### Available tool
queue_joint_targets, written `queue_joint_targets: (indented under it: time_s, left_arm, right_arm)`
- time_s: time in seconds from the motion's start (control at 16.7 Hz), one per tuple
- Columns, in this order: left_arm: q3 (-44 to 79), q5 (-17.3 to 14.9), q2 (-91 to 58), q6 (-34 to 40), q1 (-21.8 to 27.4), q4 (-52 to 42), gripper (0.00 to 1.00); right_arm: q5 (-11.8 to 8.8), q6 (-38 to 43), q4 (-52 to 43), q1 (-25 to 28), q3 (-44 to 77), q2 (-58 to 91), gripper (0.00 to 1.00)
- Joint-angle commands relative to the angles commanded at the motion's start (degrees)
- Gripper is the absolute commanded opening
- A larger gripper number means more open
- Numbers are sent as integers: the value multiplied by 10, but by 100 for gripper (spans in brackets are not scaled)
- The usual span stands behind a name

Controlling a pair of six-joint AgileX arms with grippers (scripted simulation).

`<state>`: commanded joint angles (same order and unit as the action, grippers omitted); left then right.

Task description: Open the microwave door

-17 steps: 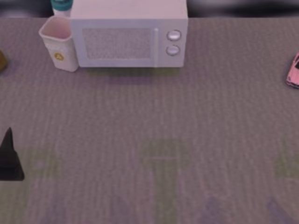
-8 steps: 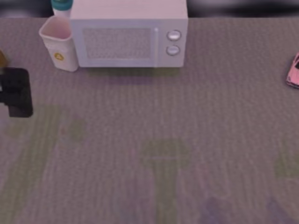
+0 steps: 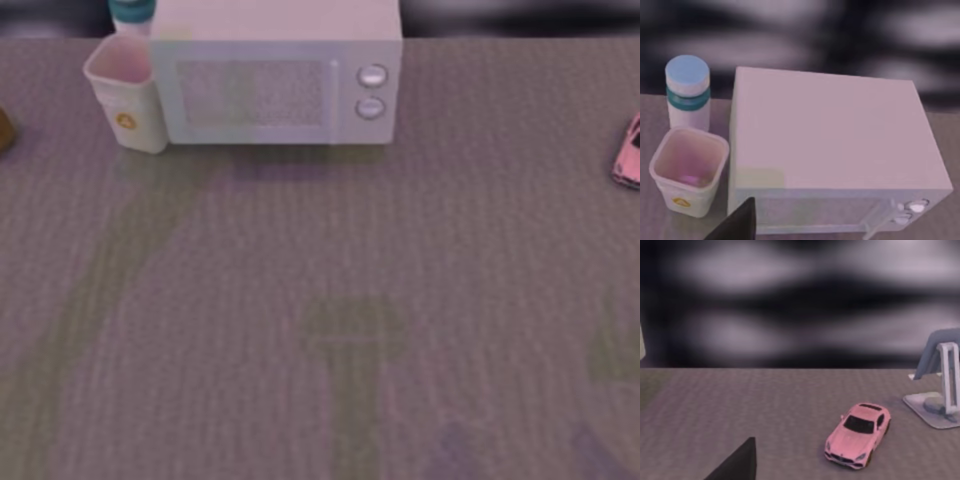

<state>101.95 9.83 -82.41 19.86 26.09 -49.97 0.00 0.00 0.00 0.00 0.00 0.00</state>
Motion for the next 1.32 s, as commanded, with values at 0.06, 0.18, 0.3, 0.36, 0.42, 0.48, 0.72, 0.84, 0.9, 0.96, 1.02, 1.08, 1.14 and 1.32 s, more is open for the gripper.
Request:
queue_joint_targets:
  time_s: [0.06,0.18,0.3,0.36,0.42,0.48,0.72,0.84,0.9,0.96,1.02,1.08,1.14,1.32]
  left_arm:
    - [62,6,-47,18,13,-21,100]
    - [177,19,-142,52,39,-64,100]
    - [272,33,-236,80,61,-110,100]
    - [313,39,-281,92,71,-133,100]
    - [349,46,-325,104,80,-157,100]
    - [379,53,-366,113,88,-180,100]
    - [456,74,-494,137,111,-259,100]
    - [471,81,-526,143,116,-282,100]
    - [474,82,-533,144,118,-288,100]
    - [474,82,-534,144,118,-288,100]
    - [474,82,-534,144,118,-288,100]
    - [474,82,-534,144,118,-288,100]
    - [474,82,-534,144,118,-288,100]
    - [467,81,-537,141,114,-278,100]
  right_arm:
    - [0,0,0,0,0,0,100]
    - [0,0,0,0,0,0,100]
    - [0,0,0,0,0,0,100]
    - [0,0,0,0,0,0,100]
    - [0,0,0,0,0,0,100]
    - [0,0,0,0,0,0,100]
    - [0,0,0,0,0,0,100]
    - [0,0,0,0,0,0,100]
    - [0,0,0,0,0,0,100]
    - [0,0,0,0,0,0,100]
    - [0,0,0,0,0,0,100]
    - [0,0,0,0,0,0,100]
    - [0,0,0,0,0,0,100]
    - [0,0,0,0,0,0,100]
